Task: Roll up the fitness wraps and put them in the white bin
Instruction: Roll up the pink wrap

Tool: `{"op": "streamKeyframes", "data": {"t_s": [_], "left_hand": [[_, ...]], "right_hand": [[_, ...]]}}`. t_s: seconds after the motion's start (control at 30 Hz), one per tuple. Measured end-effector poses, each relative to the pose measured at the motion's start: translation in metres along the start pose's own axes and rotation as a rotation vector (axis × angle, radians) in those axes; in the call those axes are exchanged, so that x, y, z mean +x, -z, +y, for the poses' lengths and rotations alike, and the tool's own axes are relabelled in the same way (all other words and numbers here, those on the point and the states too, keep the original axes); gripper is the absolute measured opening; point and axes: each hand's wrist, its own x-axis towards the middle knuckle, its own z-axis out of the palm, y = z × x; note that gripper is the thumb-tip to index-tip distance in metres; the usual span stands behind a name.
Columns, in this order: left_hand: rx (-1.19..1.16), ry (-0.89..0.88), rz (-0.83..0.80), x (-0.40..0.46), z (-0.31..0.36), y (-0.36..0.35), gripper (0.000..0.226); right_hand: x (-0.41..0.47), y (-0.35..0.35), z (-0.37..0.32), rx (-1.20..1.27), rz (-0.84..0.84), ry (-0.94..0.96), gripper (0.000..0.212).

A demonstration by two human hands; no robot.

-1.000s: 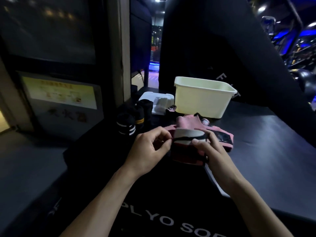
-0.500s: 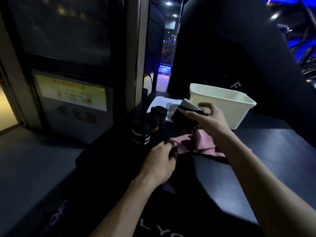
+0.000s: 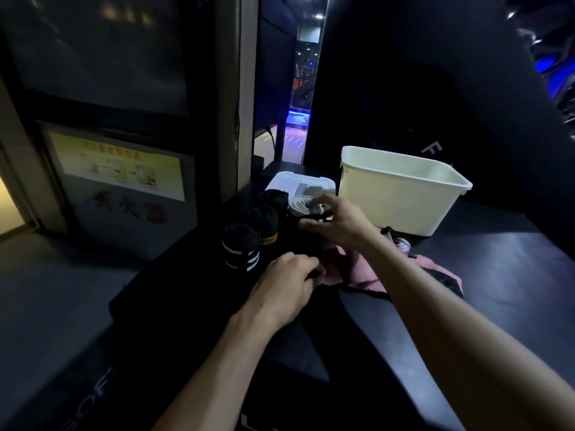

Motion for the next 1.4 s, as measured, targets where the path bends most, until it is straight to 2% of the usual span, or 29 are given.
{"op": "streamKeyframes", "data": {"t_s": [0.1,0.2,0.37,0.53,0.63,0.7,0.77,0.83,0.93,1.0,1.03,1.13,1.23,1.3,1.33,1.4], "left_hand": [[-0.119,-0.034,0.147,0.004,0.005,-0.002,0.011],[-0.346,-0.011,0.296,0.006,0.02,-0.003,0.009],[-0.69,0.063,0.476,0.01,0.043,0.0,0.014],[-0.951,0.139,0.46,0.007,0.069,-0.001,0.021],[-1.064,0.137,0.445,0.0,0.094,-0.002,0.026],[-1.038,0.116,0.44,-0.002,0.103,-0.006,0.026],[-1.038,0.118,0.414,-0.003,0.109,-0.012,0.023],[-1.08,0.133,0.389,-0.004,0.119,-0.018,0.019],[-1.146,0.118,0.364,-0.006,0.137,-0.023,0.024],[-1.075,0.089,0.359,-0.005,0.148,-0.024,0.025],[-1.017,0.071,0.351,-0.004,0.152,-0.023,0.025],[-0.887,0.032,0.261,-0.002,0.166,-0.013,0.022],[-0.653,-0.05,0.019,0.001,0.163,0.014,0.034],[-0.308,-0.132,-0.077,0.009,0.15,0.032,0.042],[-0.188,-0.16,-0.048,0.016,0.143,0.038,0.034],[-0.144,-0.143,0.099,0.029,0.131,0.047,0.012]], "right_hand": [[-0.013,0.024,0.005,-0.122,-0.034,0.076,0.049],[-0.039,0.049,0.018,-0.28,-0.151,0.08,0.038],[-0.085,0.095,0.047,-0.414,-0.11,0.058,0.037],[-0.134,0.131,0.082,-0.475,-0.046,-0.092,0.048],[-0.16,0.145,0.095,-0.521,0.018,-0.179,0.031],[-0.176,0.15,0.103,-0.479,0.047,-0.227,0.025],[-0.193,0.15,0.109,-0.344,-0.012,-0.242,0.031],[-0.211,0.149,0.108,-0.089,-0.06,-0.205,0.047],[-0.231,0.145,0.107,0.267,-0.092,-0.157,0.084],[-0.236,0.136,0.107,0.162,-0.074,-0.115,0.101],[-0.236,0.129,0.108,0.022,-0.049,-0.099,0.1],[-0.23,0.116,0.108,-0.242,0.071,-0.124,0.075],[-0.22,0.12,0.114,-0.221,0.14,-0.167,0.059],[-0.215,0.127,0.12,-0.147,0.165,-0.192,0.055],[-0.213,0.132,0.124,-0.111,0.184,-0.213,0.052],[-0.208,0.142,0.132,-0.06,0.238,-0.259,0.045]]}}
